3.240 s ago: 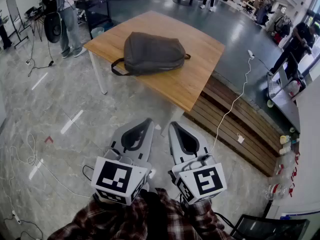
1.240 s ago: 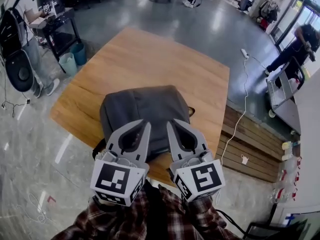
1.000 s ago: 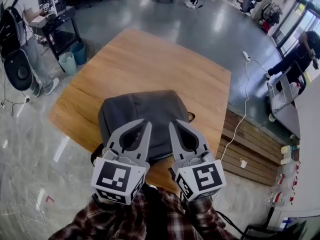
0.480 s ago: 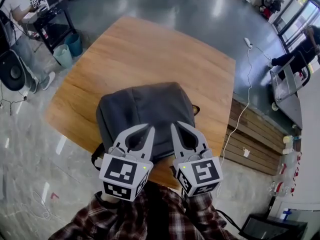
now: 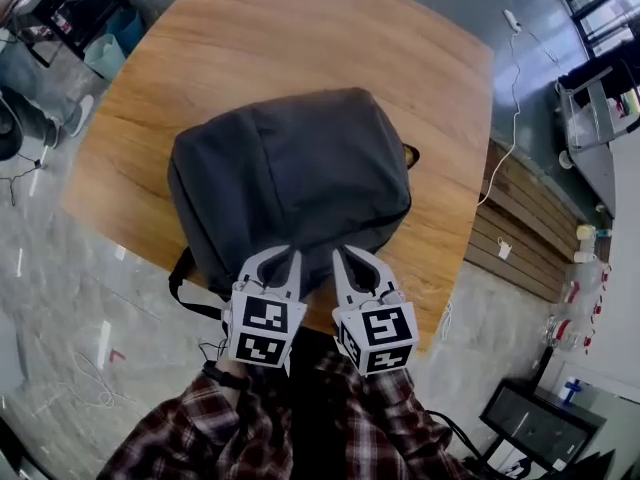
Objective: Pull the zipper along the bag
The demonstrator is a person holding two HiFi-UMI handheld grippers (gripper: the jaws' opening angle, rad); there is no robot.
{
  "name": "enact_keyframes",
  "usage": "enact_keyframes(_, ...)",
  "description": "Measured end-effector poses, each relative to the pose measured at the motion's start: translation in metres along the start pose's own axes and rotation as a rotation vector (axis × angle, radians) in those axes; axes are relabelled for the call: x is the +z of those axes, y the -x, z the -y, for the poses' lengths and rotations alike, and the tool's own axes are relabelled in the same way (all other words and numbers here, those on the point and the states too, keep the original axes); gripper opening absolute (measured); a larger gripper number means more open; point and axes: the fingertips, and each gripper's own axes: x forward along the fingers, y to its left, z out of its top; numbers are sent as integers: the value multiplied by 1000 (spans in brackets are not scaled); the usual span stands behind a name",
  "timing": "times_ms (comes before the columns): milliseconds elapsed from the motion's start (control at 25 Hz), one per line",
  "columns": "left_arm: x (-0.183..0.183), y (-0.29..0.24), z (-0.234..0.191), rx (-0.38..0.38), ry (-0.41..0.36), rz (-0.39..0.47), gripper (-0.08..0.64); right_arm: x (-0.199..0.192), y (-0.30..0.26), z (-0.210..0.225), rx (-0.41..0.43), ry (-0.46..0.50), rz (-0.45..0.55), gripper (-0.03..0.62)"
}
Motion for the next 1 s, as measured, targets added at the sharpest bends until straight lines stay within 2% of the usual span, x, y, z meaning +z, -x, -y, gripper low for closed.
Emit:
enact_keyframes(120, -23, -17, -5, 9, -32, -44, 11, -18, -8, 0, 5, -17, -39, 11)
enact_keyframes(360, -30, -29, -8, 22, -49, -46, 11, -33, -19, 1, 6, -32, -76, 11)
enact_keyframes(480, -31, -30, -11, 23, -54, -30, 11, -38, -25, -1, 9, -37, -92, 11)
enact_keyframes(680, -26, -37, -21, 49, -178, -16, 11, -49, -29, 0, 15, -51, -122, 11)
enact_keyframes(840, -17, -45, -35, 21, -190, -28, 11, -57, -34, -4, 29, -74, -153, 11)
enact_keyframes(1000, -6, -52, -44, 27, -213, -15, 11, -66, -40, -14, 65, -117, -206, 11)
